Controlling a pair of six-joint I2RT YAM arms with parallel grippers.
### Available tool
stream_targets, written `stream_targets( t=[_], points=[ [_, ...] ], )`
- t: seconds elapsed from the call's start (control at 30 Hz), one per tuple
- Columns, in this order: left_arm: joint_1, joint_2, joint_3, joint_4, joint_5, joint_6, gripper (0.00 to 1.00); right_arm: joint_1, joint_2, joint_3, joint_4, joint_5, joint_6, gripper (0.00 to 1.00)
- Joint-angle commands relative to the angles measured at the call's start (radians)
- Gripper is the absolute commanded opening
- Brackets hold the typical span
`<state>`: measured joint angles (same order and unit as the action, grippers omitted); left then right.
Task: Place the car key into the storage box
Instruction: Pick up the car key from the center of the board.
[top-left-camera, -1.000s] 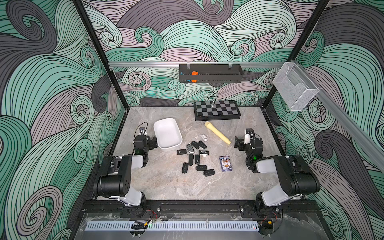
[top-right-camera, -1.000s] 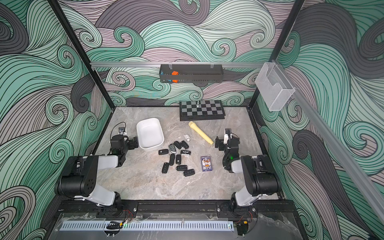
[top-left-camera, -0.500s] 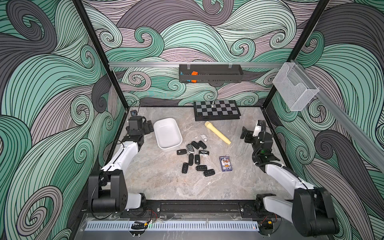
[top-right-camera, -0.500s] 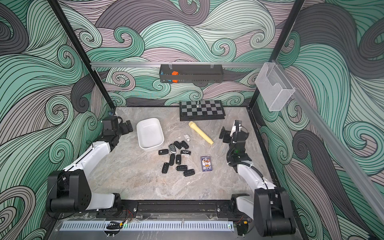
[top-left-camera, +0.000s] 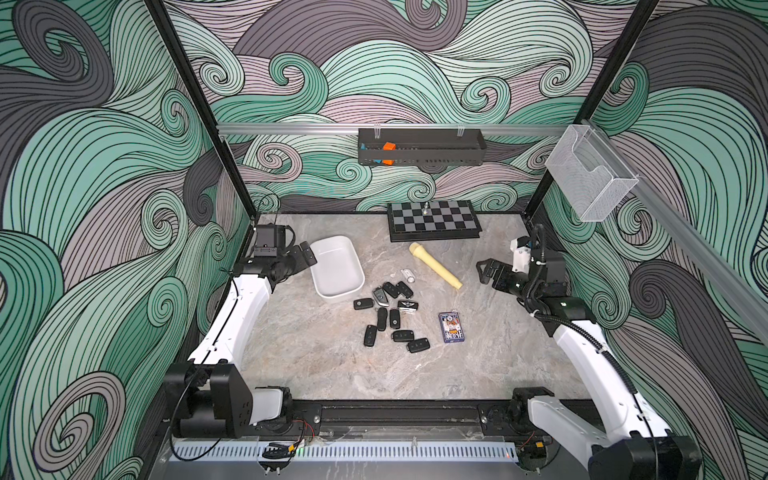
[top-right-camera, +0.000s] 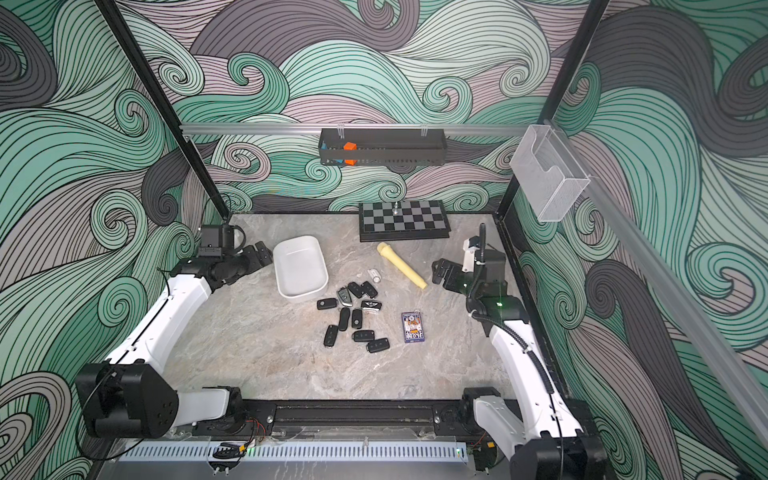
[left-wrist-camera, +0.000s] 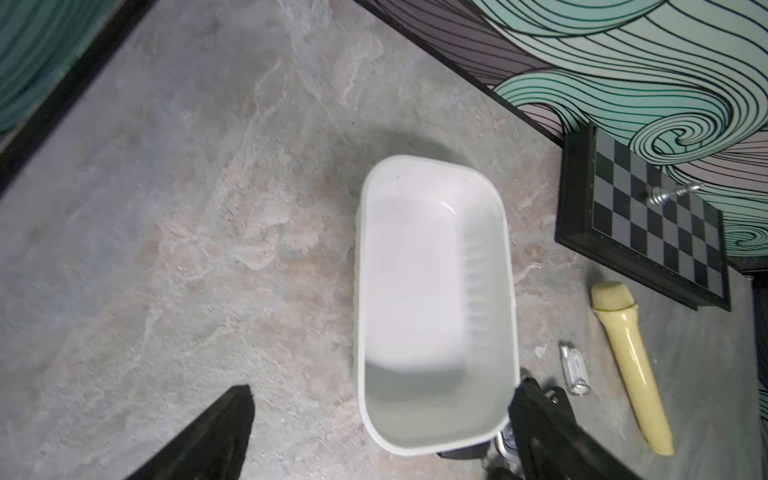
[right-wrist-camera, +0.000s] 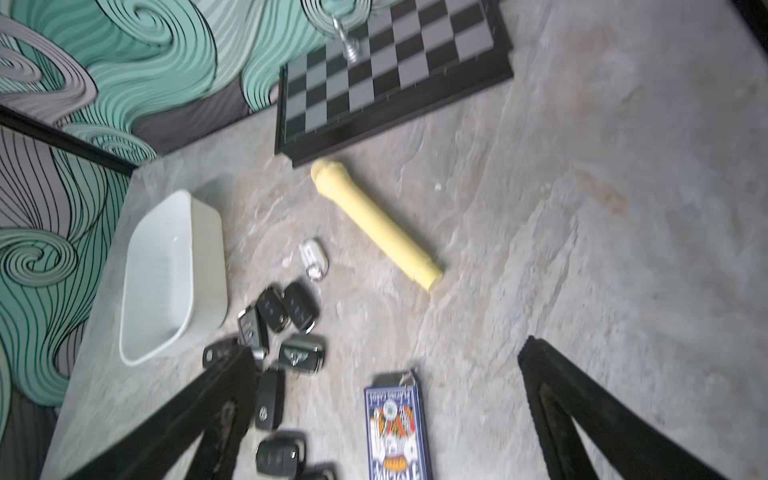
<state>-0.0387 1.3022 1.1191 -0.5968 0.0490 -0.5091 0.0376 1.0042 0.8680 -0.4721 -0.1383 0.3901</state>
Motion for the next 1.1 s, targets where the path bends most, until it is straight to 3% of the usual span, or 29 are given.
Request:
stream_targets(
  t=[0.0,0.17,0.37,0.6,0.77,1.07],
  points=[
    [-0.098,-0.008,0.03,-0.095,0.063,-0.129,0.95,0.016,0.029,0.044,-0.26,-0.082,0.021,0.99],
    [-0.277,0.051,0.056,-0.075,0.063,-0.216,0.92,0.098,-0.021,0.011,-0.286,-0.02,0.014,0.99],
    [-0.434,0.225,0.204,-0.124,0.02,-0.23,0.89,0.169,-0.125,-0.073,-0.228,0.009,0.012,0.99],
    [-0.532,0.441,0.407,-0.248,-0.011,-0.241,0.86,0.185,-0.136,-0.098,-0.244,-0.017,0.025,0.99],
    [-0.6,0.54,0.48,-0.266,0.002,-0.298,0.74,0.19,-0.092,-0.1,-0.236,-0.066,0.027,0.99],
    [-0.696,0.705,0.576,-0.307,-0.097,-0.442,0.56,0.192,-0.057,-0.083,-0.234,-0.155,-0.036,0.99]
  ],
)
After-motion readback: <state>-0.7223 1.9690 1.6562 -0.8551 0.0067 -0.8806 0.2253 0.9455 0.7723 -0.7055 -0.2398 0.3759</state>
